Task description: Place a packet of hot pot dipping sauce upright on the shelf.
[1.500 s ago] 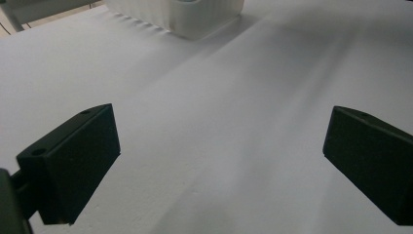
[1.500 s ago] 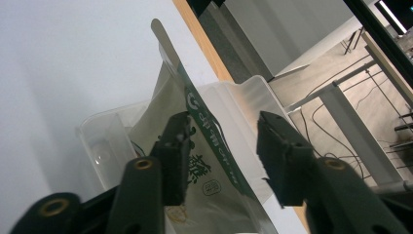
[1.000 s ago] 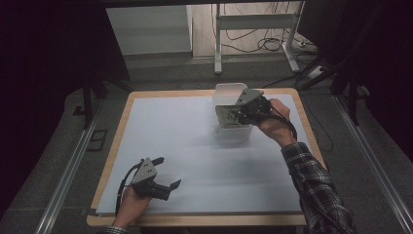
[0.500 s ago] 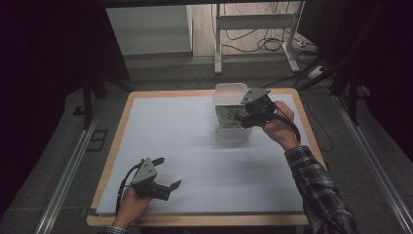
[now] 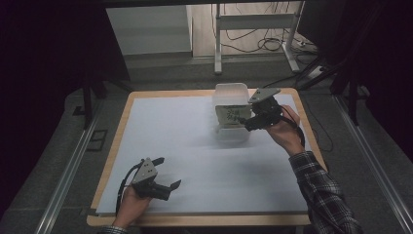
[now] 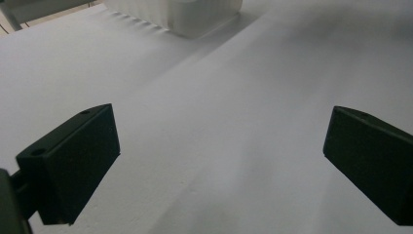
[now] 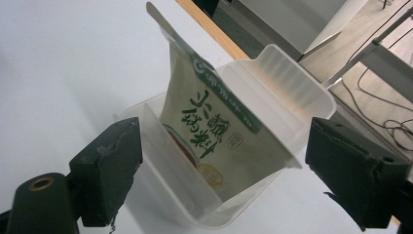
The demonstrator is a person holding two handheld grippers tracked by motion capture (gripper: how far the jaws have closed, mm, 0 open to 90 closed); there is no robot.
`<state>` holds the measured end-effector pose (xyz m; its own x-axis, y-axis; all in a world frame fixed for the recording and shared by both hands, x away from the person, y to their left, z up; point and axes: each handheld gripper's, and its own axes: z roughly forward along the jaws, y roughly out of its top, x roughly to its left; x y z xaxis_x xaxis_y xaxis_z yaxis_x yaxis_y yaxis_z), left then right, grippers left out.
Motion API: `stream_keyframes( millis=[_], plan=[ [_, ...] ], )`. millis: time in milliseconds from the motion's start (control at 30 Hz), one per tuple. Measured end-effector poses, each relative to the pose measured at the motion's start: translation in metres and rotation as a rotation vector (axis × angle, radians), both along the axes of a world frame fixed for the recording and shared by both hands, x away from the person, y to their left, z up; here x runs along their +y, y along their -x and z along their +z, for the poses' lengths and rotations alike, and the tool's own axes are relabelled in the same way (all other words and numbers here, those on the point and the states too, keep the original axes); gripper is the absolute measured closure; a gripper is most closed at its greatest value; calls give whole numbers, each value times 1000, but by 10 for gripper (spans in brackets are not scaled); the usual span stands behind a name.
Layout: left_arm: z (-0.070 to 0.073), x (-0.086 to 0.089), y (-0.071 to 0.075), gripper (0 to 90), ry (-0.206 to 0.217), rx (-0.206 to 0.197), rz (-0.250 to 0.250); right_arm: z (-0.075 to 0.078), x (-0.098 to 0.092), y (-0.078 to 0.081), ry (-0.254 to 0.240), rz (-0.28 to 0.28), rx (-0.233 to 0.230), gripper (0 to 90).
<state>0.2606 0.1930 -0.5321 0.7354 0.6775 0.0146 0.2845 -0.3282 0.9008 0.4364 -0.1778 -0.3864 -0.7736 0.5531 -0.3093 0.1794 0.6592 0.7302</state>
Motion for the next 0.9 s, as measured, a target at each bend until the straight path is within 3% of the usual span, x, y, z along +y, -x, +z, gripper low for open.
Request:
stream_keyframes(
  millis=[300,900],
  plan=[
    [0,0,0,0,1,-1,1,-4,-10,10,-41,1,12,115],
    [0,0,0,0,-3,-1,0,-17,-21,27,-101,13,108,69]
  ],
)
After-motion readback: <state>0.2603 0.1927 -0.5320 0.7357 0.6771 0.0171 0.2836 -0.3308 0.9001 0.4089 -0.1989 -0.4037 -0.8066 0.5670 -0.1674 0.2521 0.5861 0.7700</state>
